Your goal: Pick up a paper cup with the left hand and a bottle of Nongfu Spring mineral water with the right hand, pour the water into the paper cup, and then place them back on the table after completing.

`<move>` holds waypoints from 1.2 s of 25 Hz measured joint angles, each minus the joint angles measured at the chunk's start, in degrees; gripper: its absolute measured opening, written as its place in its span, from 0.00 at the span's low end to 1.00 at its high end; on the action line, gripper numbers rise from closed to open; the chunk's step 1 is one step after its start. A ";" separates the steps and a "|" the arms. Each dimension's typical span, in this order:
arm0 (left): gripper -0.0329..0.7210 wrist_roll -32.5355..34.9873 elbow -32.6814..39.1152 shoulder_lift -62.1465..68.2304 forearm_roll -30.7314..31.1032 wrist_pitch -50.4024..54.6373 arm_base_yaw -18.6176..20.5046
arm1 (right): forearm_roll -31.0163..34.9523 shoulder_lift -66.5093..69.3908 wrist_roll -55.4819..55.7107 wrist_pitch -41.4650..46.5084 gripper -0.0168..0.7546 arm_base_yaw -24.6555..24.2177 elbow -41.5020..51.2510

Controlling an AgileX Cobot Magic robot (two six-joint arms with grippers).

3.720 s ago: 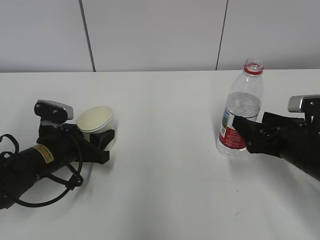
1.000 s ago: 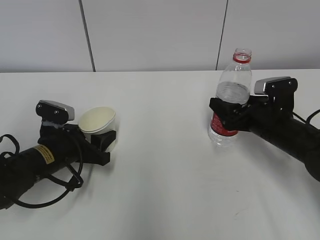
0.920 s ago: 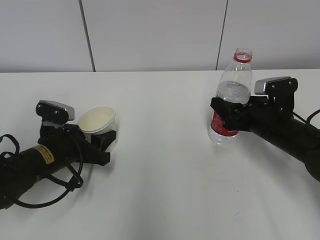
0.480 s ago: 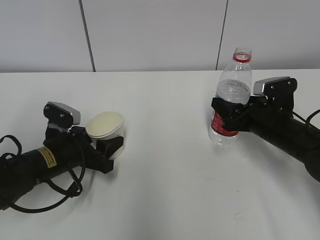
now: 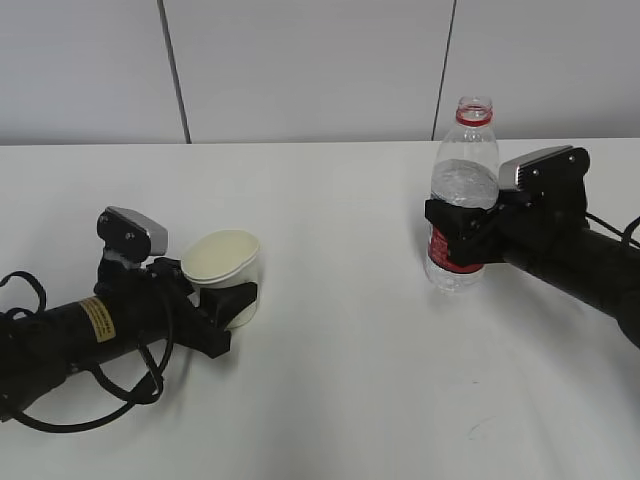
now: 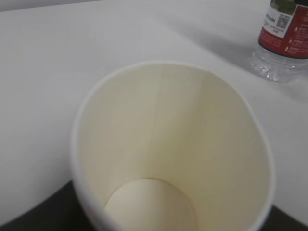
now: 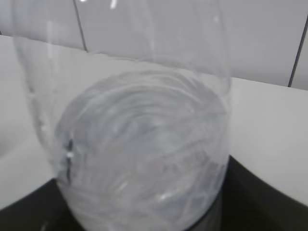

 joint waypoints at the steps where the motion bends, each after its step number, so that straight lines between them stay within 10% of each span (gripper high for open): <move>1: 0.58 -0.13 0.00 0.00 0.50 0.00 0.00 | -0.39 -0.11 0.00 0.28 0.61 0.00 0.00; 30: 0.58 -8.95 -6.30 0.00 12.30 0.45 -0.05 | -8.87 -6.54 -3.01 23.93 0.61 4.35 -9.05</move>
